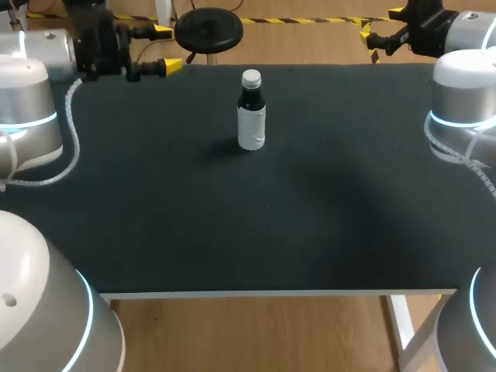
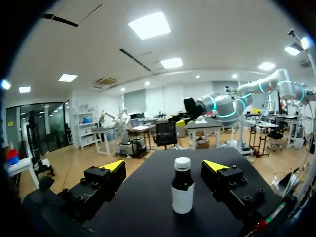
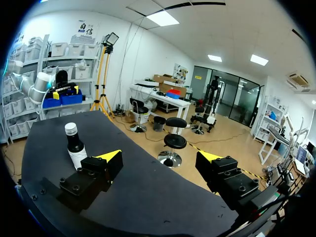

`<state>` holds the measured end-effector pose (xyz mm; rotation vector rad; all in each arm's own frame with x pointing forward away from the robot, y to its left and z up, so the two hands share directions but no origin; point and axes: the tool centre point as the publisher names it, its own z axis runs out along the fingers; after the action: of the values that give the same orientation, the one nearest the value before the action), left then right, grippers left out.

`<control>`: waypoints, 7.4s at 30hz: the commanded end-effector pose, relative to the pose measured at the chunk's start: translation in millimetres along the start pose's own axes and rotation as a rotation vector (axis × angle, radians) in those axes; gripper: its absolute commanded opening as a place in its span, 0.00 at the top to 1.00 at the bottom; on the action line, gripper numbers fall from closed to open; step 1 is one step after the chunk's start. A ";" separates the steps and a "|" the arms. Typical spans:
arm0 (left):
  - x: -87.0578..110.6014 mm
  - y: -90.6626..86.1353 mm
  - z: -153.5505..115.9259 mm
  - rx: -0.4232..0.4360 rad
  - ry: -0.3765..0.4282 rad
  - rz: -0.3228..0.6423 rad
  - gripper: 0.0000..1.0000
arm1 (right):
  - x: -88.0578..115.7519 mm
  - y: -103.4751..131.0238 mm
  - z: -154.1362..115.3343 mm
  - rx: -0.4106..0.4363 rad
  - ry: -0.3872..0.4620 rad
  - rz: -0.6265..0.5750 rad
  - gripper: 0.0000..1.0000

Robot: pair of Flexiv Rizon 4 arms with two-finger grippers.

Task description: Unscrew the bottle cap

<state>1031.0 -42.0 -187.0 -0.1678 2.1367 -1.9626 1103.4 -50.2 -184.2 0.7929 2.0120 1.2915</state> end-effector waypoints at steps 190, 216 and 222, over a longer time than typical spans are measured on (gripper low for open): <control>43.5 74.6 146.3 0.113 0.590 -0.119 1.00 | 17.2 5.0 5.2 -0.041 0.027 0.041 0.00; 43.5 74.6 146.3 0.113 0.590 -0.119 1.00 | 207.3 34.1 48.6 -0.311 0.181 0.080 0.00; 43.5 74.6 146.3 0.113 0.590 -0.119 1.00 | 240.0 41.0 62.8 -0.312 0.247 0.129 0.00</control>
<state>1034.3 -186.5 -277.9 0.3653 2.3766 -2.4352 1001.4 163.0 -202.9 0.6269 1.9719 1.7872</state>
